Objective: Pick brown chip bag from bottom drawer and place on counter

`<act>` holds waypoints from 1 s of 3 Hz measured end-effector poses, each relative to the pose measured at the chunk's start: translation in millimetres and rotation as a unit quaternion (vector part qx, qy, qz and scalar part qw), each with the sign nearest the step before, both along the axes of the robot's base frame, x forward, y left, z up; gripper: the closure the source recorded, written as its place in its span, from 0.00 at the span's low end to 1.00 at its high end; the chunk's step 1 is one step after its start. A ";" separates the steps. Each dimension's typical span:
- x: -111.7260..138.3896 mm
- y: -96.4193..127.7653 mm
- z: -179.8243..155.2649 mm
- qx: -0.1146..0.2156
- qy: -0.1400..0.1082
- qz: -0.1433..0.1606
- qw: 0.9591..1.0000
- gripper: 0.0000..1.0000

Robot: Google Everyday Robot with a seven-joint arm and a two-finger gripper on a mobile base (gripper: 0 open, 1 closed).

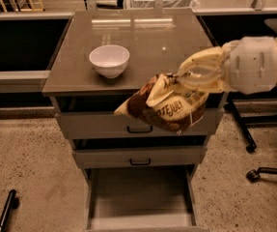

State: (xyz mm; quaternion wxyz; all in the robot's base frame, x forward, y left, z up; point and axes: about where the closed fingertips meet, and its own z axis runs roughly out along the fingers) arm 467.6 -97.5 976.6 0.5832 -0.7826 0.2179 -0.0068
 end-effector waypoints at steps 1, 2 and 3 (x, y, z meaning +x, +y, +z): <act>34.7 -19.4 40.5 -0.056 -0.062 -0.044 0.996 1.00; 75.6 -39.9 76.0 -0.091 -0.115 -0.092 0.985 1.00; 125.8 -64.6 90.5 -0.102 -0.156 -0.144 0.972 1.00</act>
Offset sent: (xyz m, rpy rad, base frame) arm 0.1262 -0.0735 0.1244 -0.2673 -0.3646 -0.3159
